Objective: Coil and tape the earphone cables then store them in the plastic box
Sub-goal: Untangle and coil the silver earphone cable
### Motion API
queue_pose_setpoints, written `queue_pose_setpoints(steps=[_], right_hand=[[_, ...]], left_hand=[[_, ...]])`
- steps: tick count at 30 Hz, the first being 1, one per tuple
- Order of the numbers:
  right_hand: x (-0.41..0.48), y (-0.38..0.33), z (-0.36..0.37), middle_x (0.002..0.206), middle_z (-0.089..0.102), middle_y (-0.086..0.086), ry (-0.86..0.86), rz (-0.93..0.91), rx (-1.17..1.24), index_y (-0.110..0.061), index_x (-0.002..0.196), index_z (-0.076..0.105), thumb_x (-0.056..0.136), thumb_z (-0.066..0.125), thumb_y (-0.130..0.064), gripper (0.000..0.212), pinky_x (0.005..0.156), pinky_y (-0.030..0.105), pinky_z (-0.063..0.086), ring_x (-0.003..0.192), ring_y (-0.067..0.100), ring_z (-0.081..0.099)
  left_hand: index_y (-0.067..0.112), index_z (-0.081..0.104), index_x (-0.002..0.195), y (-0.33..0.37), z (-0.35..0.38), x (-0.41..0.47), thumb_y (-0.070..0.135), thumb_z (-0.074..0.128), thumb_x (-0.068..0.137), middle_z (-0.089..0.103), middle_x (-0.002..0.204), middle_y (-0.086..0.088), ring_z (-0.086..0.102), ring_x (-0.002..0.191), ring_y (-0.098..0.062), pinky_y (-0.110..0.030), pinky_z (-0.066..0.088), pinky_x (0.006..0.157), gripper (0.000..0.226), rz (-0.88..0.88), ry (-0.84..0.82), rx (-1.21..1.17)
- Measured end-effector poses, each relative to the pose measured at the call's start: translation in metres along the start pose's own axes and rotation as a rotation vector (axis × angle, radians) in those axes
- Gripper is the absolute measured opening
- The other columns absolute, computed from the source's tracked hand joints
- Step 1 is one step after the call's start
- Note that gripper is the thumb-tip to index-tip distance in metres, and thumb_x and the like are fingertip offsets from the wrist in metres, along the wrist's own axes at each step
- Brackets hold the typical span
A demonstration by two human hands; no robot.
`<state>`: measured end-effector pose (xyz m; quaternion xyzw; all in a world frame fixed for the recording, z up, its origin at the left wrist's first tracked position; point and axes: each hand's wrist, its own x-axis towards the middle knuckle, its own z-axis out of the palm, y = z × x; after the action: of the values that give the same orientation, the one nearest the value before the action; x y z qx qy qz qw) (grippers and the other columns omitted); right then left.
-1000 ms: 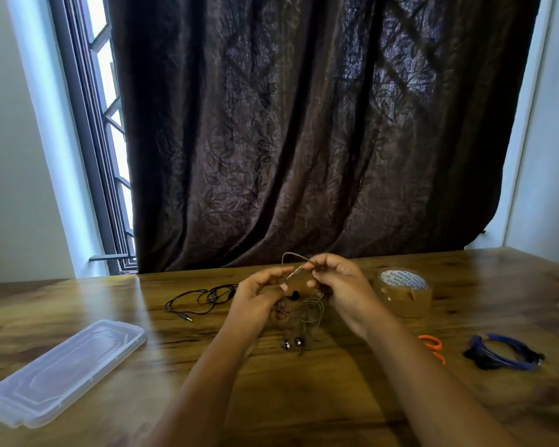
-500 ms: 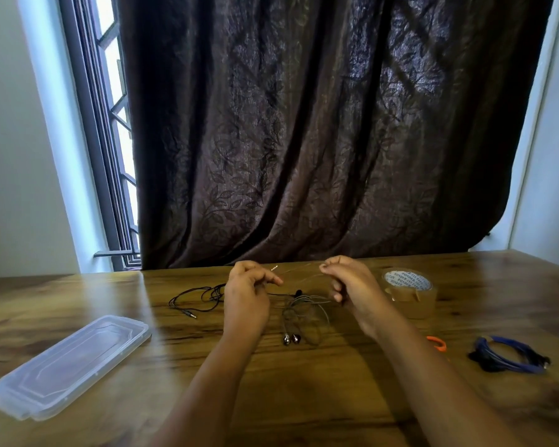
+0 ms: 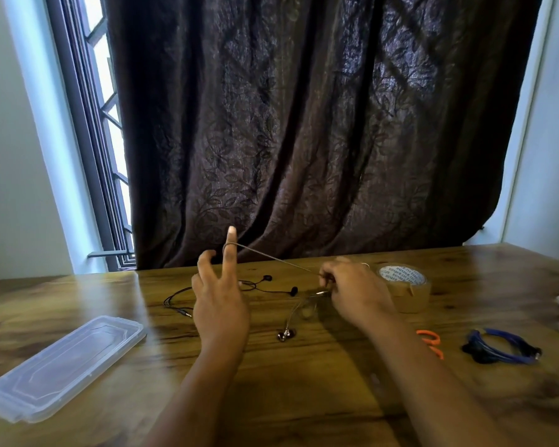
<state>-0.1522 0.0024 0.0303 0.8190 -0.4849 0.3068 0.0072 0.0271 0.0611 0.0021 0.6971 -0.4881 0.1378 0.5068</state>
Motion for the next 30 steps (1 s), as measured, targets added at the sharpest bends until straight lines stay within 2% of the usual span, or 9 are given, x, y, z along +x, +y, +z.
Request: queue_pose_setpoints(steps=[4, 8, 11, 13, 15, 19, 21, 26, 30], right_hand=[[0.003, 0.004, 0.001, 0.108, 0.052, -0.009, 0.039, 0.010, 0.048, -0.034, 0.097, 0.057, 0.084, 0.056, 0.000, 0.037, 0.077, 0.036, 0.053, 0.098, 0.016, 0.056], [0.005, 0.008, 0.003, 0.111, 0.057, -0.007, 0.033, 0.059, 0.139, -0.033, 0.091, 0.061, 0.086, 0.053, 0.002, 0.037, 0.081, 0.037, 0.052, 0.096, 0.014, 0.057], [0.005, 0.012, 0.011, 0.106, 0.062, -0.006, 0.079, 0.079, 0.131, -0.033, 0.098, 0.058, 0.090, 0.055, -0.006, 0.028, 0.077, 0.038, 0.054, 0.093, 0.015, 0.061], [0.006, 0.015, 0.014, 0.095, 0.065, -0.005, 0.144, 0.128, 0.175, -0.032, 0.102, 0.054, 0.097, 0.047, -0.026, 0.011, 0.072, 0.041, 0.054, 0.085, 0.018, 0.063], [0.009, 0.016, 0.014, 0.084, 0.063, -0.002, 0.147, 0.219, 0.308, -0.026, 0.100, 0.056, 0.100, 0.034, -0.042, 0.027, 0.072, 0.040, 0.052, 0.079, 0.021, 0.062], [0.009, 0.007, 0.006, 0.064, 0.051, 0.000, 0.069, 0.479, 1.010, -0.014, 0.087, 0.059, 0.100, 0.032, -0.048, 0.046, 0.049, 0.026, 0.042, 0.052, 0.013, 0.051], [0.008, 0.002, 0.000, 0.066, 0.053, 0.001, 0.024, 0.523, 1.221, -0.014, 0.089, 0.061, 0.099, 0.031, -0.052, 0.049, 0.047, 0.024, 0.039, 0.047, 0.011, 0.054], [0.007, -0.005, -0.005, 0.097, 0.067, 0.001, -0.093, 0.454, 1.453, -0.022, 0.096, 0.068, 0.097, 0.037, -0.048, 0.041, 0.066, 0.030, 0.054, 0.081, 0.018, 0.068], [0.008, -0.005, -0.012, 0.112, 0.066, -0.005, -0.015, 0.403, 1.653, -0.021, 0.105, 0.066, 0.096, 0.048, -0.032, 0.022, 0.072, 0.034, 0.056, 0.084, 0.015, 0.069]], left_hand=[[0.053, -0.020, 0.136, 0.008, -0.001, 0.004, -0.002, 0.050, 0.090, 0.044, 0.118, -0.001, 0.050, 0.084, -0.015, -0.022, 0.037, 0.056, 0.101, -0.056, 0.016, -0.025], [0.052, -0.007, 0.144, 0.012, 0.000, 0.014, -0.004, 0.044, 0.095, 0.057, 0.100, -0.004, 0.061, 0.076, -0.015, -0.028, 0.053, 0.065, 0.090, -0.544, 0.004, -0.892], [0.034, 0.032, 0.141, 0.013, -0.003, 0.017, 0.029, 0.044, 0.100, 0.056, 0.082, 0.001, 0.046, 0.052, -0.007, -0.017, 0.037, 0.040, 0.043, -0.746, -0.093, -1.137], [0.018, 0.060, 0.114, 0.011, -0.004, 0.017, 0.062, 0.037, 0.090, 0.050, 0.071, 0.002, 0.037, 0.051, -0.007, -0.020, 0.032, 0.046, 0.054, -0.724, -0.176, -1.046], [0.014, 0.069, 0.093, 0.011, -0.009, 0.016, 0.076, 0.027, 0.080, 0.051, 0.071, 0.001, 0.040, 0.058, -0.011, -0.026, 0.034, 0.062, 0.076, -0.627, -0.258, -0.785], [0.022, 0.066, 0.092, 0.002, -0.011, 0.012, 0.082, 0.032, 0.078, 0.059, 0.092, 0.004, 0.057, 0.078, -0.013, -0.027, 0.045, 0.061, 0.070, -0.112, -0.285, 0.226], [0.029, 0.065, 0.093, -0.001, -0.007, 0.011, 0.087, 0.033, 0.072, 0.057, 0.102, 0.009, 0.055, 0.088, -0.010, -0.026, 0.047, 0.065, 0.069, 0.119, -0.242, 0.502], [0.028, 0.068, 0.088, -0.005, 0.003, 0.012, 0.078, 0.026, 0.082, 0.050, 0.112, 0.012, 0.040, 0.103, -0.012, -0.032, 0.032, 0.084, 0.065, 0.217, -0.334, 0.630], [0.019, 0.064, 0.086, -0.019, 0.004, 0.015, 0.084, 0.009, 0.069, 0.055, 0.109, 0.003, 0.045, 0.105, -0.017, -0.041, 0.030, 0.090, 0.087, -0.046, -0.424, 0.403]])
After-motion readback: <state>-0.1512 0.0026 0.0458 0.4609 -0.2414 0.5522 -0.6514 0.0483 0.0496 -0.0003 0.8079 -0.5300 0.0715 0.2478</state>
